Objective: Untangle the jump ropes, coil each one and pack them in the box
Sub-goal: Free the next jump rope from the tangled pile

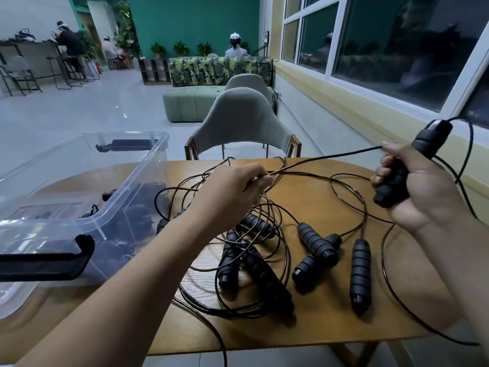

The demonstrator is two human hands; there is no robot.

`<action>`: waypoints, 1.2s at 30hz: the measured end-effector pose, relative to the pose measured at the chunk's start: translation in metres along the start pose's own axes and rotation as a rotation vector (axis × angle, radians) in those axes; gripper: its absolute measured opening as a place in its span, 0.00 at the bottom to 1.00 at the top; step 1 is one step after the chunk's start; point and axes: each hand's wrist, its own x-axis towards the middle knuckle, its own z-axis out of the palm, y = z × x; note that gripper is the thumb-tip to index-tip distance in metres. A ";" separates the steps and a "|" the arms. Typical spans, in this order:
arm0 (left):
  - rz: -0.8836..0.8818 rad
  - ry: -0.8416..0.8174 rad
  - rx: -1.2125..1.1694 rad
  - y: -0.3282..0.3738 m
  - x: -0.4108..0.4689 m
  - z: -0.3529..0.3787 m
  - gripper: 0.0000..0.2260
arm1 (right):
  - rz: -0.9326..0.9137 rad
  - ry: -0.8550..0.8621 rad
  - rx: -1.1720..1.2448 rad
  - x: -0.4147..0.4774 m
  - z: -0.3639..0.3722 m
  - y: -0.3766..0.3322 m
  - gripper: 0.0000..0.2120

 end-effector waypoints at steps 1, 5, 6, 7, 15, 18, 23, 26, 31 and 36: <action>0.003 0.005 0.002 0.001 0.000 0.000 0.09 | 0.017 0.009 -0.006 -0.001 0.001 0.003 0.09; 0.024 0.023 0.009 0.007 0.000 0.002 0.09 | 0.112 -0.045 -0.058 -0.013 0.012 0.023 0.09; 0.028 0.025 0.007 0.009 0.000 0.003 0.09 | 0.134 -0.069 -0.086 -0.018 0.017 0.030 0.11; 0.029 0.027 0.004 0.011 -0.001 0.005 0.09 | 0.152 -0.094 -0.120 -0.023 0.022 0.036 0.13; 0.082 -0.001 0.072 0.019 -0.005 0.019 0.08 | 0.240 -0.241 -0.146 -0.058 0.060 0.076 0.12; 0.108 -0.002 0.098 0.017 -0.006 0.020 0.08 | 0.231 -0.235 -0.132 -0.059 0.065 0.079 0.12; 0.083 -0.016 0.086 0.014 -0.007 0.018 0.08 | 0.181 -0.211 -0.146 -0.053 0.066 0.071 0.08; 0.045 -0.026 0.044 0.009 -0.006 0.014 0.07 | 0.108 -0.180 -0.115 -0.038 0.057 0.052 0.08; 0.003 -0.023 0.046 0.003 -0.005 0.008 0.09 | 0.054 -0.057 -0.012 -0.007 0.027 0.018 0.10; -0.023 -0.014 0.030 0.002 -0.003 0.003 0.08 | 0.057 0.038 0.016 0.008 0.006 0.007 0.10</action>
